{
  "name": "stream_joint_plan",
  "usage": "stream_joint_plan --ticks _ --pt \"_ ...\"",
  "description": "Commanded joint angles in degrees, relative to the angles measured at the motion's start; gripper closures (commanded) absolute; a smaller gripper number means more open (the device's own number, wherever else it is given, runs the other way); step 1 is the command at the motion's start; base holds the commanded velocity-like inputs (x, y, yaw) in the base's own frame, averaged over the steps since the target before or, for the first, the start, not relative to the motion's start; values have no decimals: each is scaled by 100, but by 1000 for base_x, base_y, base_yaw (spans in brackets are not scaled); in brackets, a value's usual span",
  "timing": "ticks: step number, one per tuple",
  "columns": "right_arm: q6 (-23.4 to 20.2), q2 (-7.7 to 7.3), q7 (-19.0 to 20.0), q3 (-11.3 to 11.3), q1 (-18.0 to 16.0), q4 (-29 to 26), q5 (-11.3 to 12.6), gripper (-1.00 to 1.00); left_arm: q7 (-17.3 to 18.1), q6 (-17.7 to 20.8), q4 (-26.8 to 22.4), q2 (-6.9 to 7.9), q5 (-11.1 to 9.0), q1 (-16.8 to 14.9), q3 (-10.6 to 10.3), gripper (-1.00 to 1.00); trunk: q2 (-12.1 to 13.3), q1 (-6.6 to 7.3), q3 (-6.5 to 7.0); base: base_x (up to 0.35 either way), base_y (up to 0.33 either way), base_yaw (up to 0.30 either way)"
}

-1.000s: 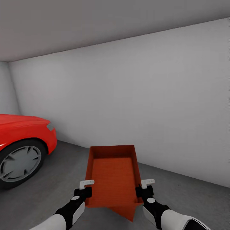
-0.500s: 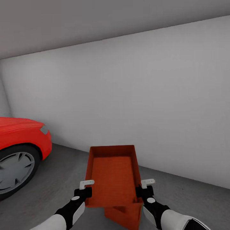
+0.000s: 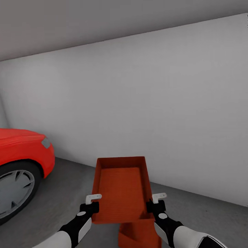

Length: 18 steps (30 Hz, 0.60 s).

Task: Move the two storage containers from the living room to the garage. In the garage, place one container on the floor and stack the other container on top of it (either order is fine).

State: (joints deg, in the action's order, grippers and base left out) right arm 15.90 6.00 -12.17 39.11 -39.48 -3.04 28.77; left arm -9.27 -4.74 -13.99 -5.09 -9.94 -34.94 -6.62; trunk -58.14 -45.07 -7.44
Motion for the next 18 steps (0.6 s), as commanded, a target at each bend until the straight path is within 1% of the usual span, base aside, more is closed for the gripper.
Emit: stream_joint_plan --ticks 1,18 --pt "-25 6 22 -439 -7 -5 25 100 -137 -176 -10 43 28 -1 -112 100 -6 -4 -9 303 216 -196" --pt "-20 6 22 -439 -7 -4 24 100 -137 -176 -13 43 27 1 -112 100 -6 -4 -9 303 216 -275"
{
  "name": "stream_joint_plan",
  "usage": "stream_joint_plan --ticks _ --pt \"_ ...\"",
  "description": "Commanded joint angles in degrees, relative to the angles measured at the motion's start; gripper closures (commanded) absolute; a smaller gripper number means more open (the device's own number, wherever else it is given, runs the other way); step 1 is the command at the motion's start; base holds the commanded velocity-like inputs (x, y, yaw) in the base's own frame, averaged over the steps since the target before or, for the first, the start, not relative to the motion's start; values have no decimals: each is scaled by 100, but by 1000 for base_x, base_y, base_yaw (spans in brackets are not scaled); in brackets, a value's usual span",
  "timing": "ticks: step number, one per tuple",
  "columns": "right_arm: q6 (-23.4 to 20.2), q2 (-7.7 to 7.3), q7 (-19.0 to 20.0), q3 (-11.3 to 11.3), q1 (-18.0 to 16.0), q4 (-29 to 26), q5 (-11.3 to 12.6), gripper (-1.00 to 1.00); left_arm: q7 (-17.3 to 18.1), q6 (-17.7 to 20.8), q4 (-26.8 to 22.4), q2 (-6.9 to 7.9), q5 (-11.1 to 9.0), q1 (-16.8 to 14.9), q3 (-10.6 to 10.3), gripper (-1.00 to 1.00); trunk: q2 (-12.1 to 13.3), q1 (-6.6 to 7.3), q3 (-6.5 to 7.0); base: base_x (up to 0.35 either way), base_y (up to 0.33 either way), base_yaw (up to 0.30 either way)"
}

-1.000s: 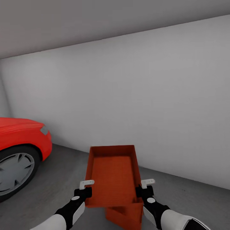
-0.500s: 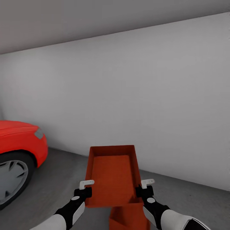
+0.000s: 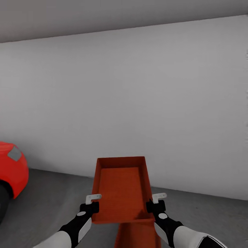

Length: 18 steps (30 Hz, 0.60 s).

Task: Move the two storage containers from the living room to the garage. In the garage, place one container on the floor and stack the other container on top of it (either order is fine).

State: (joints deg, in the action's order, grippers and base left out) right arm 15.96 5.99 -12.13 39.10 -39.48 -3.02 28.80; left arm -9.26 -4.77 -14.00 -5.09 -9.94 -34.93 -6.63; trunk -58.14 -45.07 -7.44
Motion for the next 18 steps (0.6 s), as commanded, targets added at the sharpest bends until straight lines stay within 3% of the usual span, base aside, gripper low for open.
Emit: stream_joint_plan --ticks 1,18 --pt "-25 7 17 -439 -7 -5 23 100 -138 -174 -10 43 28 1 -111 100 -6 -4 -9 303 216 -282" --pt "-23 7 17 -439 -7 -6 20 100 -142 -180 -22 43 36 -1 -111 100 -6 -4 -9 303 215 -282"
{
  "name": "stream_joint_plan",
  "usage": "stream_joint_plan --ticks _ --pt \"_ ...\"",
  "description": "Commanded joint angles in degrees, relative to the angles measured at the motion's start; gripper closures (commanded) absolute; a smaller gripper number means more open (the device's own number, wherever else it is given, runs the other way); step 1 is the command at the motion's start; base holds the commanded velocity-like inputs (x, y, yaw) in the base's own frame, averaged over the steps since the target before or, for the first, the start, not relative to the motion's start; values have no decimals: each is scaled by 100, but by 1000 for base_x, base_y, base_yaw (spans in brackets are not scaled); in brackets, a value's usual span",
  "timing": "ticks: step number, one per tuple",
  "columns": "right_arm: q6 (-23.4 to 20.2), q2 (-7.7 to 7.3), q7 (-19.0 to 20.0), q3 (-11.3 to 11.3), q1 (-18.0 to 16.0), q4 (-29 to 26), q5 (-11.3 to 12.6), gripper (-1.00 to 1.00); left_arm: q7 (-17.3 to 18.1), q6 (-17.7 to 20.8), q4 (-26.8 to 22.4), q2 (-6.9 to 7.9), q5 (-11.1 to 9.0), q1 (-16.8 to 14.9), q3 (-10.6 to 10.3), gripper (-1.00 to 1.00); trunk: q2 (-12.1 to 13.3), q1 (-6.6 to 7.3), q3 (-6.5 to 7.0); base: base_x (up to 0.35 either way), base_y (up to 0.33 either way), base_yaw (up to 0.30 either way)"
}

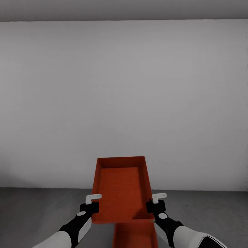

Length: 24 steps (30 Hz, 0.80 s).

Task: Move the two storage containers from the living room to the garage. In the garage, place one container on the floor and stack the other container on top of it (either order is fine).

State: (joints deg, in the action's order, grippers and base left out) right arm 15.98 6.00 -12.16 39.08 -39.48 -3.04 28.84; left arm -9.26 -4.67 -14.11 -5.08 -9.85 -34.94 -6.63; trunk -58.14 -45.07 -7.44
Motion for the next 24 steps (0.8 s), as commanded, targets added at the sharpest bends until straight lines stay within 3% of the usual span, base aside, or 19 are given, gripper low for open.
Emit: stream_joint_plan --ticks 1,10,24 --pt "-25 7 20 -436 -7 -4 17 100 -143 -189 -8 42 27 -1 -111 100 -6 -4 -9 303 194 -282" --pt "-25 6 20 -436 -7 -4 18 100 -146 -196 -15 41 27 -3 -115 100 -6 -4 -9 285 92 -216" --pt "-37 5 20 -436 -7 -6 17 100 -155 -207 -27 34 19 -2 -108 100 -6 -4 -9 17 2 -7"
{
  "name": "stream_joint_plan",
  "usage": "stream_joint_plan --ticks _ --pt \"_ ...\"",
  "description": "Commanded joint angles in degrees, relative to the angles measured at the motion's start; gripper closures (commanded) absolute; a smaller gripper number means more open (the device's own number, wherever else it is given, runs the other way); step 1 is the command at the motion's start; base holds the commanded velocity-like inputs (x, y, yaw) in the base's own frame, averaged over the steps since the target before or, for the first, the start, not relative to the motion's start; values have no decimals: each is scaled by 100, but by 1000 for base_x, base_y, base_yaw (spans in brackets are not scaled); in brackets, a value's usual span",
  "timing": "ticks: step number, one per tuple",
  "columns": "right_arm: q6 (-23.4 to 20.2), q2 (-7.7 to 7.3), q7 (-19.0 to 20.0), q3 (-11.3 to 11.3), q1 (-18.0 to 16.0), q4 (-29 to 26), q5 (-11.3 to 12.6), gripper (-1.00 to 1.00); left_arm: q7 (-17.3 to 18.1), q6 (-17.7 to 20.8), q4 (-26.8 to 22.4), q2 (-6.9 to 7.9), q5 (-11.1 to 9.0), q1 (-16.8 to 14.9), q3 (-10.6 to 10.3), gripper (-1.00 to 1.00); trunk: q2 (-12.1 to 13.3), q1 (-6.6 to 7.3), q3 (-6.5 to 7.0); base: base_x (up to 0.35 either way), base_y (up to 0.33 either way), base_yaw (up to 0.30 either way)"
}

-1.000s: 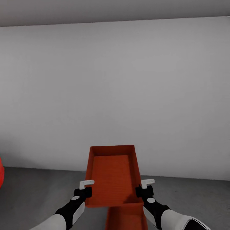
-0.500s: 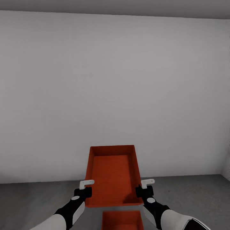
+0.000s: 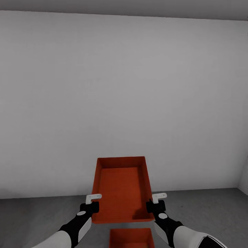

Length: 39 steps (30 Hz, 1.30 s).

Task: Move the two storage containers from the living room to the garage. In the garage, place one container on the floor and stack the other container on top of it (either order is fine).

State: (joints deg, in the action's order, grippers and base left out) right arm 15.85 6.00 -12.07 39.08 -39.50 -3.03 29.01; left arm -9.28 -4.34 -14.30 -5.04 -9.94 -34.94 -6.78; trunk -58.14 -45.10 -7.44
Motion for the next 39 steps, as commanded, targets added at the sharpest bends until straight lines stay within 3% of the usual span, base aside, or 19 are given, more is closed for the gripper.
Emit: stream_joint_plan --ticks 1,15,39 --pt "-23 5 12 -436 -5 -8 -1 100 -152 -241 -5 29 28 0 -91 100 -6 -1 -9 0 -9 0" --pt "-21 5 12 -436 -5 -6 -1 100 -161 -247 6 33 28 -1 -95 100 -6 -1 -9 0 -203 0" --pt "-21 4 12 -436 -5 -4 -1 100 -161 -252 0 29 28 -2 -96 100 -6 -1 -17 0 -6 0"
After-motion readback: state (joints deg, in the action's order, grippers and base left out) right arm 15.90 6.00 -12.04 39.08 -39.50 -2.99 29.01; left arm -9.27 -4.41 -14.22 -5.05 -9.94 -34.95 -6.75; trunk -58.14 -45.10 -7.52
